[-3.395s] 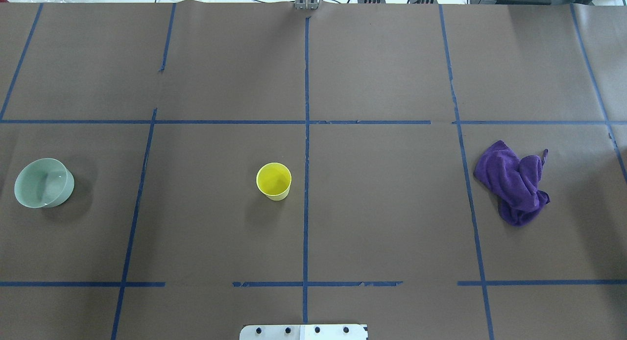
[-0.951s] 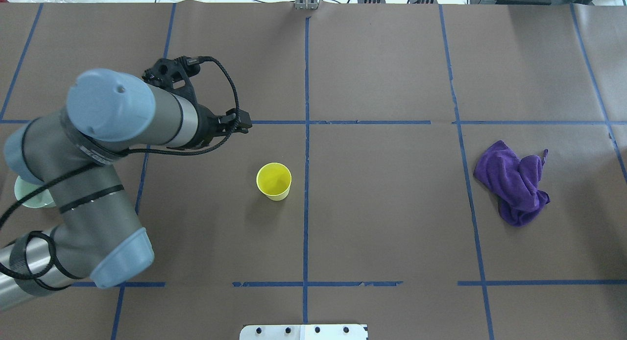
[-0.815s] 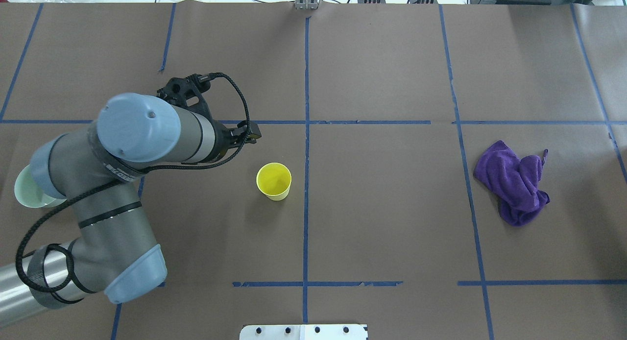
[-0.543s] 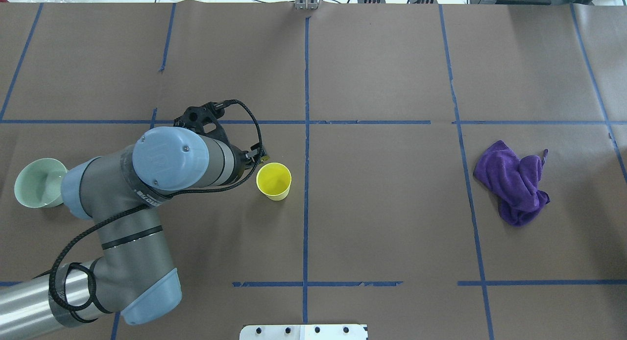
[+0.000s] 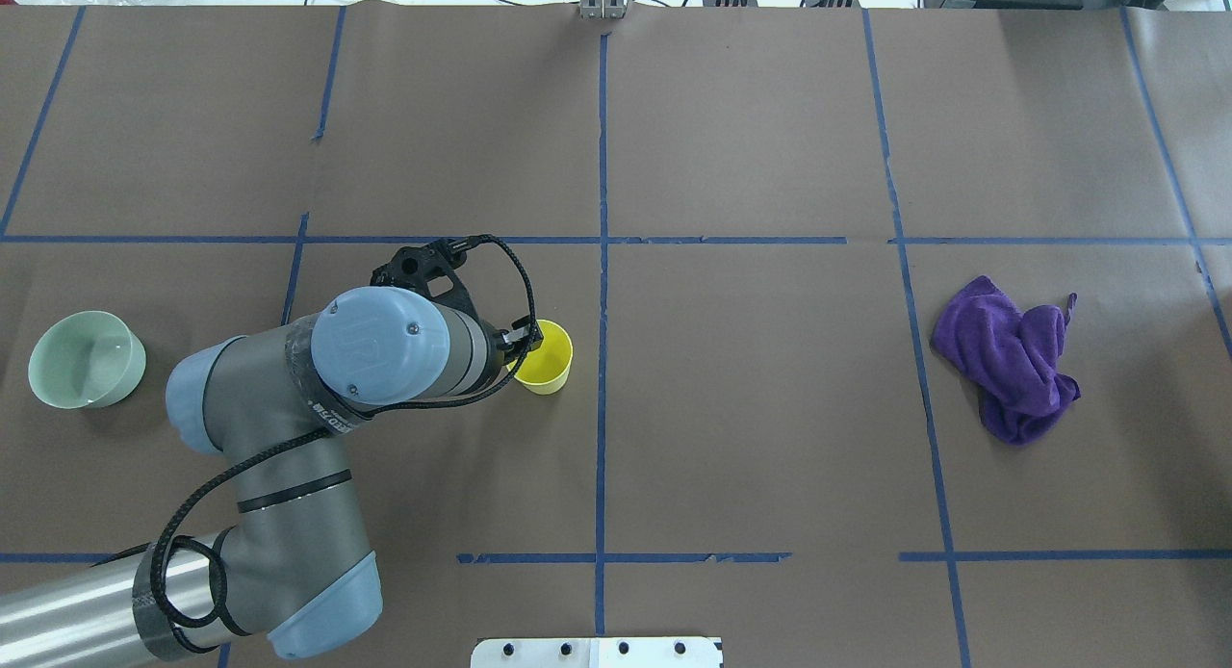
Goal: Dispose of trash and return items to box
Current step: 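Reach the left gripper over the yellow cup and grasp it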
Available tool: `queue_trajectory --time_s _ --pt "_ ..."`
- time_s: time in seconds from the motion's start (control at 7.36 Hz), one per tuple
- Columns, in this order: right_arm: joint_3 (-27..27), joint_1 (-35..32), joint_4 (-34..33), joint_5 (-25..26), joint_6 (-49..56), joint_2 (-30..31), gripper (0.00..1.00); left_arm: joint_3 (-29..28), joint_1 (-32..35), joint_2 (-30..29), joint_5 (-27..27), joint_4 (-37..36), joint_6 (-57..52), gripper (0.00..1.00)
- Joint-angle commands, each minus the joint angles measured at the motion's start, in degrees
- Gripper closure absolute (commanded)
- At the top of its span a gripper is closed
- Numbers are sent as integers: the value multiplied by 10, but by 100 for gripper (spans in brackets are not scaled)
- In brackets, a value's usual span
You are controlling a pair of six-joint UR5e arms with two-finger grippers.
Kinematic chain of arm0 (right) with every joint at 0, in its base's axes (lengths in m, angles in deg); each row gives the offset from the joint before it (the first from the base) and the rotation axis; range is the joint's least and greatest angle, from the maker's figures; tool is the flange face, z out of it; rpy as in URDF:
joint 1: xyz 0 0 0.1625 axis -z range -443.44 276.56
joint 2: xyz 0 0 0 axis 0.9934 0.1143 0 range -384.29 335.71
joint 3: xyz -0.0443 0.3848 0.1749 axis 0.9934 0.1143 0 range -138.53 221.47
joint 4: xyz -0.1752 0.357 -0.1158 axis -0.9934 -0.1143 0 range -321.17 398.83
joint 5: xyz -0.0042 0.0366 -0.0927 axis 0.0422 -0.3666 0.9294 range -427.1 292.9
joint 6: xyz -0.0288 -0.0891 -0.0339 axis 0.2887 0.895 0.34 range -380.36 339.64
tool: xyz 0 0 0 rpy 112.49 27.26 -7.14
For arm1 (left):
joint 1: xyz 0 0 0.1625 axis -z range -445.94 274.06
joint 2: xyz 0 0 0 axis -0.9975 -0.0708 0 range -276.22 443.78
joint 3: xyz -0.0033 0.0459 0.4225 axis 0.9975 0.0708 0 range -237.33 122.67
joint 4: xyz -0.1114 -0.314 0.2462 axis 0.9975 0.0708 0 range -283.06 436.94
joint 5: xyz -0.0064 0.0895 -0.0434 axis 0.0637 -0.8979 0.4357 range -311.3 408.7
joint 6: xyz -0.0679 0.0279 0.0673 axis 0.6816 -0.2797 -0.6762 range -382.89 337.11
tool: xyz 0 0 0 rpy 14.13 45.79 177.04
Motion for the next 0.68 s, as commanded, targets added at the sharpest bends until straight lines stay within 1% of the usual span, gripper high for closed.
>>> queue_trajectory --time_s 0.0,0.27,0.41,0.54 --pt "-1 0 0 0 -1 2 0 1 -11 -7 0 0 0 100" --pt "0 0 0 0 0 3 0 14 -10 -2 1 -3 -11 100" --pt "0 0 0 0 0 3 0 47 9 1 4 -18 -63 100" --pt "1 0 0 2 0 3 0 87 50 1 23 -60 -129 100"
